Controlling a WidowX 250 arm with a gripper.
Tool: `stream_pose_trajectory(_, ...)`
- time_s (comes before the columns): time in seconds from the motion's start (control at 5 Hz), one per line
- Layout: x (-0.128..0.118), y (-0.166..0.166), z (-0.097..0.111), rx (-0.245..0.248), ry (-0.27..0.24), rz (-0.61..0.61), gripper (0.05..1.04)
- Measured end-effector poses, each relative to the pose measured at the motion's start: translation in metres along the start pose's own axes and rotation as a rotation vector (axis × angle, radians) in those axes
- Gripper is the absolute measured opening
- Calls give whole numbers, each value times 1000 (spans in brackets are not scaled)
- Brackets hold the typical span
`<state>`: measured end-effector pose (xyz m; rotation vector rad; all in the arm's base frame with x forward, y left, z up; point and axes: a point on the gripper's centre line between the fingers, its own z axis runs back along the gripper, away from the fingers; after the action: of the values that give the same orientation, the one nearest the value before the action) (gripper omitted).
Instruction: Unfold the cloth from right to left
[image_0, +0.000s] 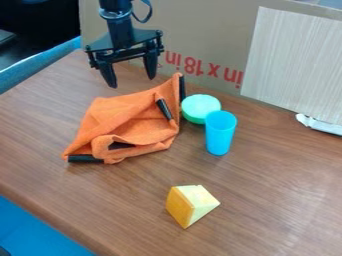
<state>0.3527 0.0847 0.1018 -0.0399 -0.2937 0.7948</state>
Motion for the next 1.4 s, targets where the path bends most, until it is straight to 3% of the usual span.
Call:
stream_pose_trajectory(0.2,-5,3,-12,21,32,4,1001)
stream_pose_trajectory(1.4,-20,-21,-51,32,17,62,1001)
